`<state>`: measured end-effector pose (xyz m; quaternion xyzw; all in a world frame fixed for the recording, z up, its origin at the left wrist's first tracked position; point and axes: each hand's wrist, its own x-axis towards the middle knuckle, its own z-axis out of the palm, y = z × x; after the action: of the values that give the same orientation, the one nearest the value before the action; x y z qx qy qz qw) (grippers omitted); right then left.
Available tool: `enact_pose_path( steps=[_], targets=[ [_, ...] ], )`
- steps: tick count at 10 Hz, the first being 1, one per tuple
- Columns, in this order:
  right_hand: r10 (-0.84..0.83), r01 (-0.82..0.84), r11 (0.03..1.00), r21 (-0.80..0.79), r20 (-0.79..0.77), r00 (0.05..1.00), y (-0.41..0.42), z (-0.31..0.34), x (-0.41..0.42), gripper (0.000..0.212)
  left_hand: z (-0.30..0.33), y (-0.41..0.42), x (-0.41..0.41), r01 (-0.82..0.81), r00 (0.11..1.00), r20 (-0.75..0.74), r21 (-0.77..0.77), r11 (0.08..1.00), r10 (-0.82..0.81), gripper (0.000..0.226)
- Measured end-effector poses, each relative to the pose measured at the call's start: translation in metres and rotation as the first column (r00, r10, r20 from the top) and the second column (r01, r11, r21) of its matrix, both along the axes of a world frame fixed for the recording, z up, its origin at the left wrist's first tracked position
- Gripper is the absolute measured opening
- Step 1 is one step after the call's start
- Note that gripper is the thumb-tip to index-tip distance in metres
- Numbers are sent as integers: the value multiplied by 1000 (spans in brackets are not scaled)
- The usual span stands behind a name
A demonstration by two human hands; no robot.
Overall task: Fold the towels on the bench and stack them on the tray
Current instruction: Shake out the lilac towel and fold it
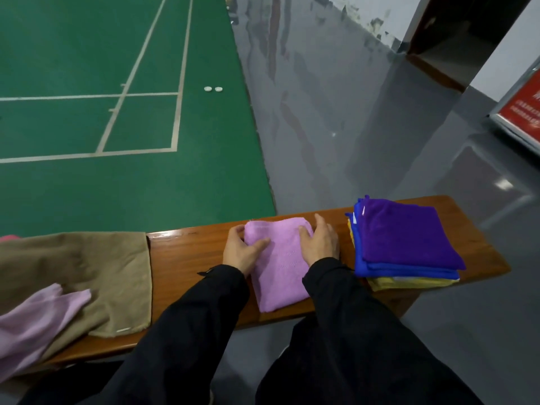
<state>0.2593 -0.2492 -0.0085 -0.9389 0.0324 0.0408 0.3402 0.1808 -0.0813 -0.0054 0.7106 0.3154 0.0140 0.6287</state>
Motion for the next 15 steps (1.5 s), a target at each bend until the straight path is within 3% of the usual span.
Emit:
enact_pose_path(
  steps=[1,2,3,4,5,6,7,8,9,10,11,12,13,14,15],
  targets=[
    [-10,-3,995,-101,-125,992,-1,-4,-14,67,1,0,-9,70,996,-56,-74,995,-74,88],
    [40,-25,996,84,-189,981,-7,-3,-26,59,20,-9,-20,90,994,92,-289,953,-66,57],
    [133,67,833,550,-315,940,-15,4,-45,43,55,-20,-28,133,969,245,-479,868,-13,72],
    [283,320,417,851,-456,844,-16,14,-66,38,105,-33,-38,237,955,293,-675,698,-41,63],
    [306,436,255,863,-500,810,-24,31,-84,33,151,-46,-50,281,960,227,-814,509,-166,55],
    [273,355,179,918,-393,878,-47,47,-96,69,170,-59,-56,282,952,210,-881,379,-221,49],
    [264,212,154,965,-247,933,-76,69,-103,95,177,-78,-66,280,956,242,-923,265,-166,61],
    [233,112,205,972,-159,959,-105,98,-106,91,176,-98,-73,236,966,211,-956,176,-149,66],
    [185,146,174,974,-178,967,-131,110,-107,65,171,-112,-70,247,962,229,-962,116,-149,67],
    [128,149,230,962,-182,975,-149,119,-110,44,165,-123,-67,250,966,232,-949,191,-110,60],
    [70,59,448,892,-100,992,-161,129,-109,51,150,-132,-71,270,960,245,-936,227,-134,62],
    [-45,-17,631,776,59,997,-176,133,-107,56,134,-145,-81,358,916,244,-855,375,-319,46],
    [-47,-71,748,660,159,986,-187,143,-99,48,127,-150,-75,389,919,239,-408,826,-315,69],
    [-115,-71,787,613,258,959,-194,164,-81,44,143,-156,-45,390,869,404,-206,897,-286,97],
    [-149,-87,750,655,295,944,-201,199,-57,43,172,-169,-8,454,765,564,-132,881,-310,75]
  ],
)
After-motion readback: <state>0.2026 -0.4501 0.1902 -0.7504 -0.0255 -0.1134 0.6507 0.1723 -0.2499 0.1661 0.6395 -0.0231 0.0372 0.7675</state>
